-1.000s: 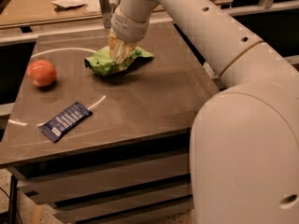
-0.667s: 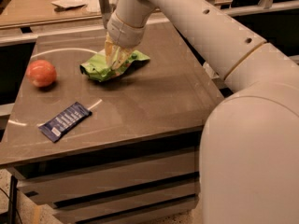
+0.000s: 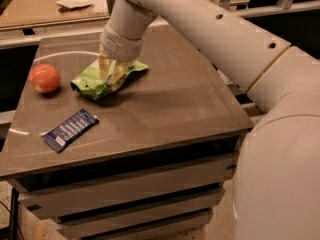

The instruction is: Move green rice chip bag near apple

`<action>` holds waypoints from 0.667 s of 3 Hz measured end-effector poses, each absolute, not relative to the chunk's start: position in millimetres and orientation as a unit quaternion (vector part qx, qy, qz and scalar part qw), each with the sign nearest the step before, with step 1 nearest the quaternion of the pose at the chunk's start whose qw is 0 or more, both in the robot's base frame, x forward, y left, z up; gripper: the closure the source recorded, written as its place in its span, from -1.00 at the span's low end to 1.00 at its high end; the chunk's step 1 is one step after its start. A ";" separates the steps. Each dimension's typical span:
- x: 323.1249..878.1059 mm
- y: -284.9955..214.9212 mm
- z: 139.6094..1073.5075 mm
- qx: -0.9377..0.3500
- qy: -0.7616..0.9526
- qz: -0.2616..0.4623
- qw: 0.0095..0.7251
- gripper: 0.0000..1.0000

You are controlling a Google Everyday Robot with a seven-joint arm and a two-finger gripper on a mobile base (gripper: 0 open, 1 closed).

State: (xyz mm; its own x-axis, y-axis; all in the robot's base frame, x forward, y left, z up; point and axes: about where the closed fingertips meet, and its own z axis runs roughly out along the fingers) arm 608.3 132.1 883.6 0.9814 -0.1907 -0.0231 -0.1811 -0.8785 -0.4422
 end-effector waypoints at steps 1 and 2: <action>599.4 146.6 887.4 -0.968 0.080 -0.009 0.236 1.00; 589.4 159.6 892.3 -0.967 0.065 -0.006 0.245 1.00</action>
Offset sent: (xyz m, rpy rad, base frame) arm -0.0303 0.0393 0.0185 0.0585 -0.0168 0.0911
